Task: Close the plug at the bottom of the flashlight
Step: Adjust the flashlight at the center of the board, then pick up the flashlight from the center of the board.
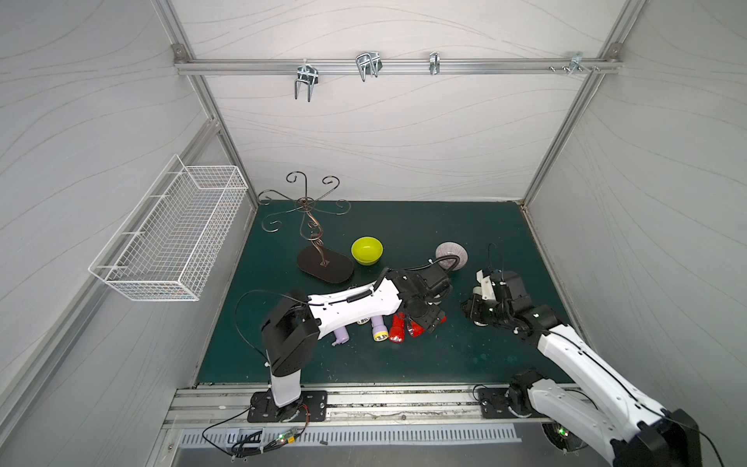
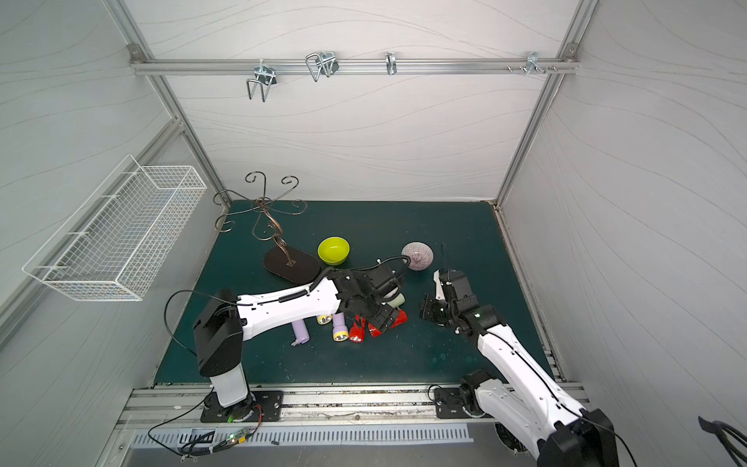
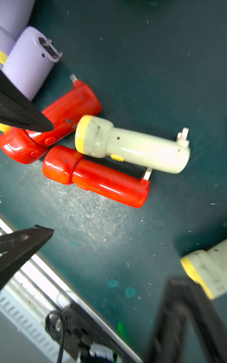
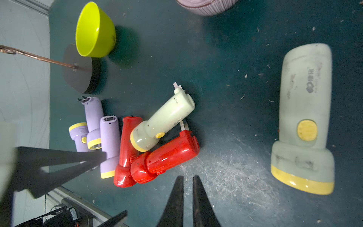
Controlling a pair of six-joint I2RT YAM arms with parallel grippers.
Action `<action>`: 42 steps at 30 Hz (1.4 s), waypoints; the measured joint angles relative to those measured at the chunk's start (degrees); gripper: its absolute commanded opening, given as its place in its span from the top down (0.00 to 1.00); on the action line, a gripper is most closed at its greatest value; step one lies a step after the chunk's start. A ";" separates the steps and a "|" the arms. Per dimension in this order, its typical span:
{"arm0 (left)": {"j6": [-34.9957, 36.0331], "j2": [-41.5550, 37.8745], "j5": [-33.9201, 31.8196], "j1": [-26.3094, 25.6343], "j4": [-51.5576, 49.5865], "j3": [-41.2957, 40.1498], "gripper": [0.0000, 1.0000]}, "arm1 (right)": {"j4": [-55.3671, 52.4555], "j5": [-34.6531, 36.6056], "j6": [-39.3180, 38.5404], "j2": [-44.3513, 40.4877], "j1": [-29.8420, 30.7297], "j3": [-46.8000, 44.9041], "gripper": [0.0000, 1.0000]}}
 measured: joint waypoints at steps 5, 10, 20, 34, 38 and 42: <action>0.92 4.83 -2.29 -1.66 -1.01 2.36 0.25 | -3.19 1.33 0.42 -4.17 -1.38 0.00 0.86; 1.11 9.84 -4.68 -2.14 -2.25 6.56 0.27 | -5.11 1.92 0.83 -6.71 -1.88 0.00 0.85; 1.49 16.02 -6.49 -2.29 -3.15 13.05 0.40 | -7.21 2.14 1.09 -9.20 -2.75 0.00 0.81; 1.20 18.97 -4.90 -2.40 -2.93 13.46 0.71 | -8.41 2.14 1.05 -9.68 -4.13 0.00 0.73; 1.14 18.97 -4.79 -2.40 -2.73 13.46 0.84 | -8.41 2.12 1.03 -9.66 -4.35 0.00 0.71; 1.07 18.78 -4.85 -2.40 -2.51 13.18 0.98 | -8.37 2.12 0.98 -9.33 -4.39 0.00 0.70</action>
